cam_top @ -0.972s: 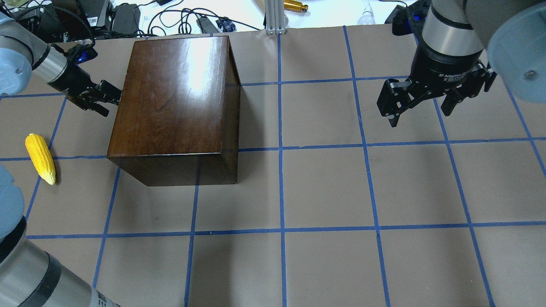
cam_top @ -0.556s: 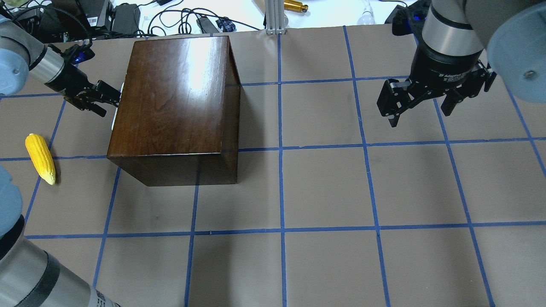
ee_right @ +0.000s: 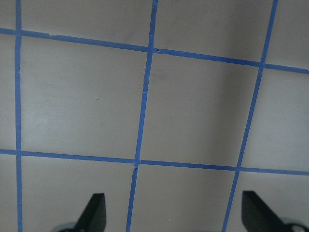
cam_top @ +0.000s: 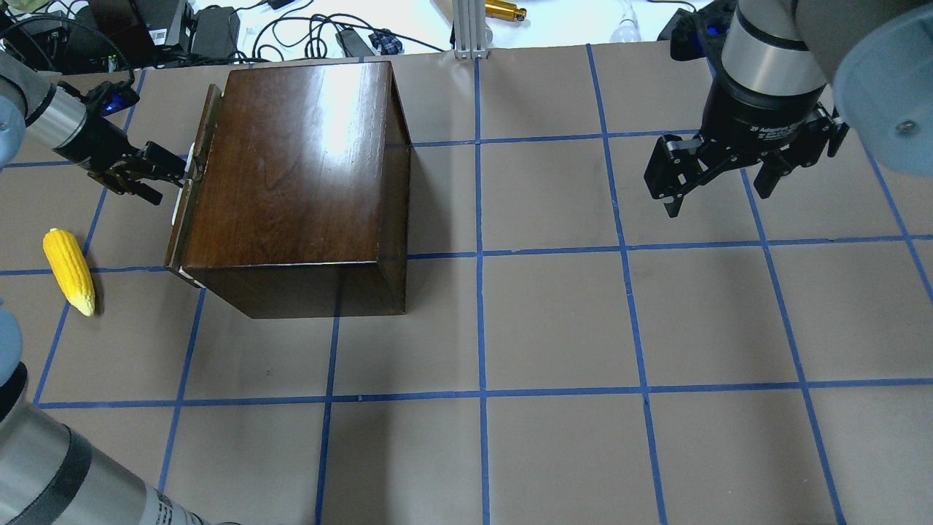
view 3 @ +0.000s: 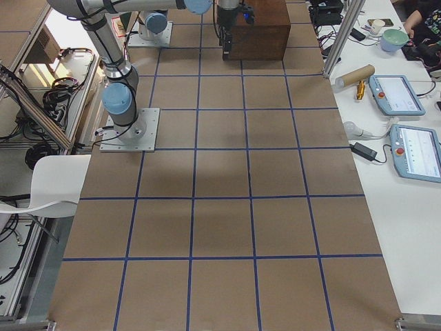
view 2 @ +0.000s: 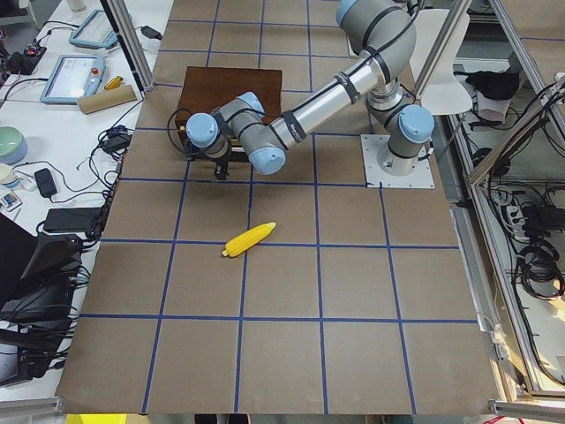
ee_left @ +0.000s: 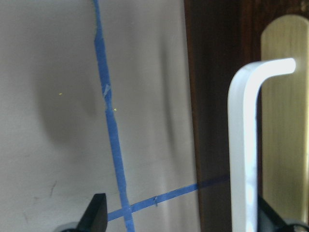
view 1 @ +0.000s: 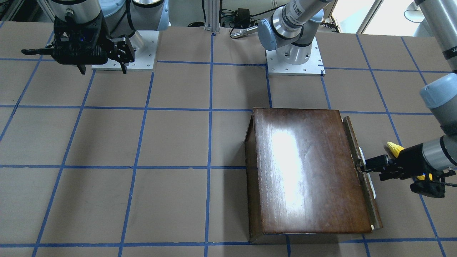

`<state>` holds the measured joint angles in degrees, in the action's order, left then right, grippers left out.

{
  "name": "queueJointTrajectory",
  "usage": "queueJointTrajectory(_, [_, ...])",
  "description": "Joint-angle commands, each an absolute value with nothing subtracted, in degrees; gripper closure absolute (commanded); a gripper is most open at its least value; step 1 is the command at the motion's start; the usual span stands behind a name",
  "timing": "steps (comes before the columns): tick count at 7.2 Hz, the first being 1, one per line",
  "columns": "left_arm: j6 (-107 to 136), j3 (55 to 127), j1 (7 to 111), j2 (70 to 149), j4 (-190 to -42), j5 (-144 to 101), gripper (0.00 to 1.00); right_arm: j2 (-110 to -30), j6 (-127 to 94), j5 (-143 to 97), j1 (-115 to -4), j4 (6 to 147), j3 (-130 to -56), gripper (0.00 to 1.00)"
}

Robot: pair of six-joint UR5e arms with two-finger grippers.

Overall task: Open drawer and put corn inside
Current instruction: 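Pull the drawer outward from the cabinet with the left gripper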

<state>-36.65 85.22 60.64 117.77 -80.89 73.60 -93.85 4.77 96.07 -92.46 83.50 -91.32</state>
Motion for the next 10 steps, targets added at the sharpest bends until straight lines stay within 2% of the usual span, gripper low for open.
queueJointTrajectory(1, [-36.7,85.2,60.0,117.8,-80.8,74.9,0.0,-93.8,4.8,96.1,-92.5,83.5,-91.3,0.0])
queueJointTrajectory(10, [-36.6,85.5,54.7,117.5,-80.7,75.0,0.0,-93.8,4.7,96.1,-92.5,83.5,-91.3,0.0])
